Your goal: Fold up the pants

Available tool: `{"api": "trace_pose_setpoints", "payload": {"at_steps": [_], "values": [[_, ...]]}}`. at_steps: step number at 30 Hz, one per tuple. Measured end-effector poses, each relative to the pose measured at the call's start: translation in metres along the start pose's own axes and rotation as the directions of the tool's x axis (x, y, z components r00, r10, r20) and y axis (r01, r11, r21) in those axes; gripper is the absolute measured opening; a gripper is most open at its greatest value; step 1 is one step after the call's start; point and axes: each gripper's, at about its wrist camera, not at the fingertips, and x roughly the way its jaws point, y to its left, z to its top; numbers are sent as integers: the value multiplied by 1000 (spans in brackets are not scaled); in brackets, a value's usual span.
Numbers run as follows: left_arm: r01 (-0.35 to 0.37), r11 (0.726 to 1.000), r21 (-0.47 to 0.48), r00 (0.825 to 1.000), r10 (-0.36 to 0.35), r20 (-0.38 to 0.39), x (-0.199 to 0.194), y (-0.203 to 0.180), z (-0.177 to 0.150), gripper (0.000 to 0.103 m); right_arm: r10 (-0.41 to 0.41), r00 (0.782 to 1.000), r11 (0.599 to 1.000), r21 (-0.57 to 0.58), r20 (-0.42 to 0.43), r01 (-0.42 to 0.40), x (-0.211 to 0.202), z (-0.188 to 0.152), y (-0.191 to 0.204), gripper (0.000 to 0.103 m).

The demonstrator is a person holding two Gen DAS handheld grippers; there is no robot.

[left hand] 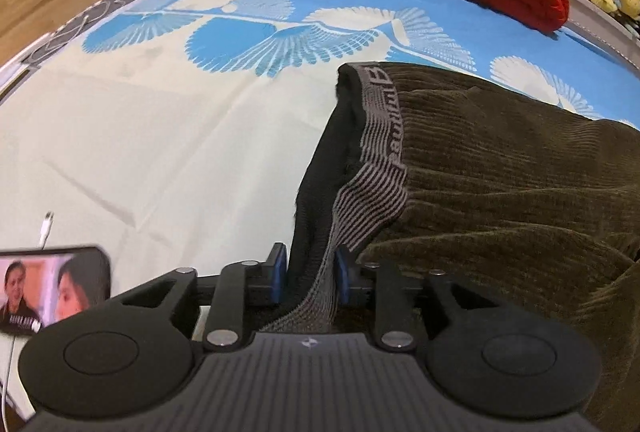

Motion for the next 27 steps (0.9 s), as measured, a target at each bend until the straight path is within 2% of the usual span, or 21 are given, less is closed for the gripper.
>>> {"api": "trace_pose_setpoints", "payload": {"at_steps": [2, 3, 4, 6, 8, 9, 10, 11, 12, 13, 14, 15, 16, 17, 20, 22, 25, 27], "values": [[-8, 1000, -8, 1000, 7, -19, -9, 0, -9, 63, 26, 998, 996, 83, -55, -21, 36, 18, -30, 102], [-14, 1000, -5, 1000, 13, -24, -13, 0, -12, 70, 32, 997, 992, 125, -75, -22, 52, 24, -43, 102], [-28, 1000, -1, 999, 28, -38, -17, 1, -16, 81, 63, 993, 984, 173, -101, -45, 72, 29, -55, 101], [-45, 999, -5, 997, 45, -56, -22, 5, -25, 83, 105, 987, 963, 259, -117, -72, 96, 33, -65, 103], [-55, 998, -21, 993, 52, -101, -21, 10, -33, 85, 125, 991, 964, 240, -44, -111, 106, 35, -57, 102], [-51, 998, -41, 992, 46, -116, -19, 13, -37, 86, 137, 989, 966, 229, -50, -122, 112, 33, -49, 102], [-46, 996, -73, 992, 37, -118, -18, 16, -39, 84, 114, 992, 974, 202, -45, -103, 117, 31, -39, 102], [-35, 994, -103, 992, 23, -122, -17, 20, -40, 72, 78, 996, 985, 159, -39, -71, 118, 28, -27, 94], [-12, 992, -128, 992, -5, -126, -18, 21, -40, 61, 34, 999, 994, 102, -39, -30, 119, 27, -17, 67], [-19, 989, -146, 993, 1, -121, -23, 20, -39, 52, -28, 999, 998, 46, -33, 30, 119, 23, -5, 44], [-44, 990, -134, 994, 30, -109, -28, 17, -37, 44, -105, 994, 994, 15, -42, 106, 118, 20, 2, 15], [-57, 992, -114, 994, 46, -99, -33, 13, -36, 40, -118, 991, 993, 17, -56, 119, 113, 19, 0, 13], [-70, 992, -102, 994, 61, -90, -39, 13, -34, 25, -97, 993, 994, 45, -62, 100, 106, 19, -4, 12], [-71, 993, -92, 994, 64, -84, -45, 15, -32, 25, -92, 994, 993, 70, -61, 96, 98, 21, -8, 11], [24, 990, -142, 993, -40, -111, -56, 38, -24, 25, -71, 997, 989, 130, -16, 73, 60, 35, -28, 10], [59, 987, -149, 988, -80, -135, -57, 46, -27, 25, -69, 998, 985, 162, 5, 67, 34, 44, -46, 10], [63, 989, -132, 983, -85, -163, -51, 44, -40, 25, -71, 997, 982, 176, 30, 64, 10, 47, -74, 10], [53, 992, -113, 985, -70, -157, -51, 39, -47, 25, -107, 994, 980, 167, -6, 106, 17, 40, -93, 9]]}}
